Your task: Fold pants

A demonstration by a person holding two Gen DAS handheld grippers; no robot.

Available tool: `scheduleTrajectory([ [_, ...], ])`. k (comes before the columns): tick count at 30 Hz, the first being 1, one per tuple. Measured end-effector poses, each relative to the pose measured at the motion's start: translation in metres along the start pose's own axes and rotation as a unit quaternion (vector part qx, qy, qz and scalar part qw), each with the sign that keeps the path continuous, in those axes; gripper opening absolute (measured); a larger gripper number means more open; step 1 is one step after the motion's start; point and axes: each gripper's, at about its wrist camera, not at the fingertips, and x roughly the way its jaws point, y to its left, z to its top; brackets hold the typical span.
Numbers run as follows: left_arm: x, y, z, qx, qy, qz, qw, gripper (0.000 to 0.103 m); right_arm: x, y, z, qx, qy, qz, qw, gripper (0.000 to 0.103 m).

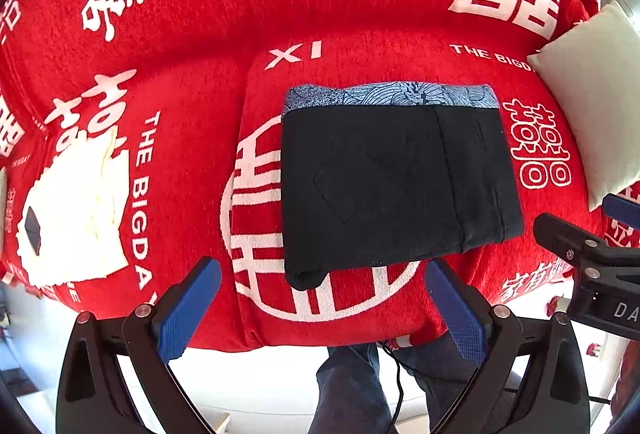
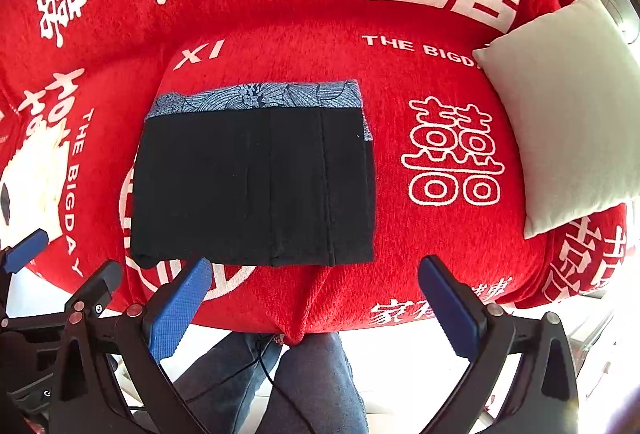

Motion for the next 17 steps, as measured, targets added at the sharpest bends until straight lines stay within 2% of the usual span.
scheduleTrajectory([
  [8, 0.007, -0.006, -0.004, -0.025, 0.015, 0.024, 0.9993, 0.102, 0.006, -0.012, 0.001, -0.018, 0.015, 0.013, 1.0, 0.103],
  [12, 0.005, -0.007, -0.006, -0.043, 0.012, 0.025, 0.9987, 0.102, 0.006, -0.019, 0.002, -0.022, 0.021, 0.02, 0.999, 0.103],
  [17, 0.001, -0.013, -0.005, -0.039, 0.012, 0.026, 0.9988, 0.102, 0.005, -0.023, 0.006, -0.027, 0.018, 0.025, 0.999, 0.103],
])
